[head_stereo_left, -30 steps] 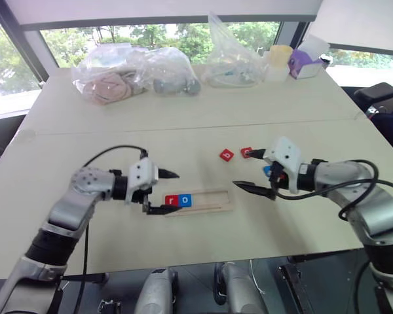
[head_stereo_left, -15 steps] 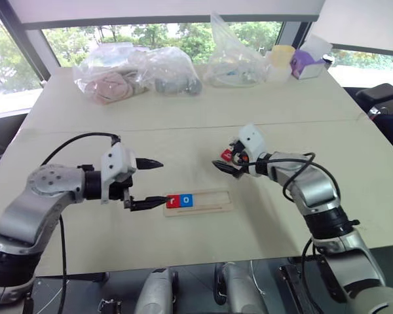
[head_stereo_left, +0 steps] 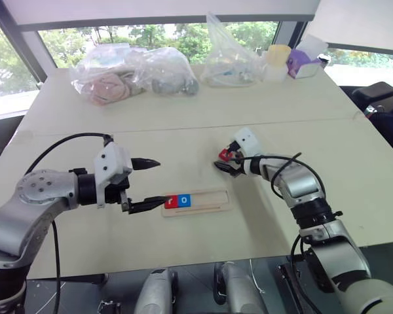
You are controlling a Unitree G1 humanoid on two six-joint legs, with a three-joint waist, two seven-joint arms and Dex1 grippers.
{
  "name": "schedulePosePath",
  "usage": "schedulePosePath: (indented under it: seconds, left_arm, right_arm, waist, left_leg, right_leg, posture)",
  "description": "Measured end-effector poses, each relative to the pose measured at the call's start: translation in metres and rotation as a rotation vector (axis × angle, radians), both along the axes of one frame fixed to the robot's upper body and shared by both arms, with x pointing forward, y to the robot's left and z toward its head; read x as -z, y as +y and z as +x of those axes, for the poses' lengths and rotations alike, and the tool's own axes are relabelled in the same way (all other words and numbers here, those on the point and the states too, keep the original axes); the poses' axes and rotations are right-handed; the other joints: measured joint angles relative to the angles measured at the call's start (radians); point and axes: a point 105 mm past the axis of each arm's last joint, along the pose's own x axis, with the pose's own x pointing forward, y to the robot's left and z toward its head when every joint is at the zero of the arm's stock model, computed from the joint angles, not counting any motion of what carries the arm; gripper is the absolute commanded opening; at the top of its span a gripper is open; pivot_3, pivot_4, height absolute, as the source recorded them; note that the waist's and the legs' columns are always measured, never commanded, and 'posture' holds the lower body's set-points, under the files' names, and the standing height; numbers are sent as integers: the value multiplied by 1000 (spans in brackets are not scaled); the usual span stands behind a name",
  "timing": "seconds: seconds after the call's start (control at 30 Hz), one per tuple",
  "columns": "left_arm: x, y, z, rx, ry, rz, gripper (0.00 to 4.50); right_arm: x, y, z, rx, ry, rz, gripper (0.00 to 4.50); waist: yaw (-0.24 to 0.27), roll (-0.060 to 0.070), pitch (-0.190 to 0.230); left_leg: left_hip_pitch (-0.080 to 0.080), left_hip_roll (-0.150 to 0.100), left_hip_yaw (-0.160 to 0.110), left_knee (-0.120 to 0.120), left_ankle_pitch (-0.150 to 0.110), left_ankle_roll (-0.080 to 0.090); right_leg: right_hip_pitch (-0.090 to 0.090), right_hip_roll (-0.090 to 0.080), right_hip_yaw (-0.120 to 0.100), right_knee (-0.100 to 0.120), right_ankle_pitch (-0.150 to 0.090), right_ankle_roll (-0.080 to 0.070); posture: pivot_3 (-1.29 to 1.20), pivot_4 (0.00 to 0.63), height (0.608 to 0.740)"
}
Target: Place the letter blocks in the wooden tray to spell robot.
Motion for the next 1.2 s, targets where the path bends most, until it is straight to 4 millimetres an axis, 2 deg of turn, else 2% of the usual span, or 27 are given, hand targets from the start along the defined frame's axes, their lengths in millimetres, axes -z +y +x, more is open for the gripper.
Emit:
schedulePosePath:
  seconds: [0.03,0.07,0.1,0.17,0.23,0.33,0.47,0.6,0.67,0.77,0.87,1.0,1.2]
  left_arm:
    - [0,0,0,-3,-2,-1,4476]
    - [0,0,1,-4,-3,-1,4500]
    - [0,0,1,-5,-4,-1,4500]
    - [0,0,1,-6,-4,-2,4500]
    - [0,1,1,-7,-2,-2,4500]
    - [1,1,1,-10,-2,-2,4500]
    - [3,1,1,-17,5,-5,4500]
    - [6,-4,2,-17,13,-32,4500]
    - [10,-9,1,-3,29,-42,4500]
    - [15,-14,1,12,42,-55,4500]
    - [18,-18,3,27,54,-68,4500]
    - [18,-20,6,47,46,-59,4500]
    - [14,-20,14,56,21,-43,4500]
  right_arm:
    - [0,1,2,5,7,18,4500]
    - [-1,2,3,13,12,32,3963]
    - [-1,1,5,23,15,37,3660]
    - [-2,-3,7,45,20,40,2567]
    - [-1,-6,7,60,29,38,1754]
    - [-3,-10,3,70,43,39,1754]
    - [-10,-22,-16,112,72,65,1754]
    - [-39,-30,-48,156,12,82,1754]
    - [-43,-36,-65,195,2,69,1754]
    - [-29,-48,-90,303,68,44,1754]
    - [-22,-57,-100,421,107,56,1754]
    - [-12,-74,-103,562,148,57,1754]
    - [4,-77,-104,627,217,78,1754]
  waist:
    - [-1,0,0]
    - [-2,0,0]
    - [-2,0,0]
    - [-2,0,0]
    - [-2,0,0]
    - [0,0,0]
    - [3,0,0]
    - [3,1,0]
    - [3,0,0]
    - [3,1,0]
    - [1,0,0]
    - [0,0,0]
    - [0,1,0]
  left_leg:
    - [0,0,0,0,0,0]
    - [0,0,0,0,0,0]
    - [1,0,0,0,0,0]
    - [1,0,0,0,0,0]
    - [1,0,0,0,0,0]
    - [0,0,0,0,0,0]
    - [-2,0,-1,0,0,0]
    - [-3,0,-1,0,0,0]
    - [-2,1,-2,-1,0,0]
    - [-2,1,-1,0,0,0]
    - [-2,1,-1,0,0,0]
    - [-2,1,-1,0,0,0]
    - [-4,0,-1,-1,0,0]
  right_leg:
    - [0,0,0,0,0,0]
    - [0,0,0,0,0,0]
    - [0,0,0,1,0,0]
    - [0,0,0,1,0,0]
    - [0,0,0,0,0,0]
    - [0,0,0,0,0,0]
    - [-1,-1,0,0,0,1]
    - [-2,-1,0,0,1,2]
    - [-2,0,-1,0,0,0]
    - [-2,0,0,0,0,0]
    - [-2,0,0,0,0,0]
    - [-2,0,-1,-1,0,0]
    - [-4,0,-1,-1,0,0]
  posture:
    - [0,150,740]
    - [0,150,740]
    - [0,150,740]
    - [0,150,740]
    - [0,150,740]
    - [0,150,740]
    - [0,150,740]
    - [0,150,740]
    - [0,150,740]
    - [0,150,740]
    - [0,150,740]
    - [0,150,740]
    - [0,150,740]
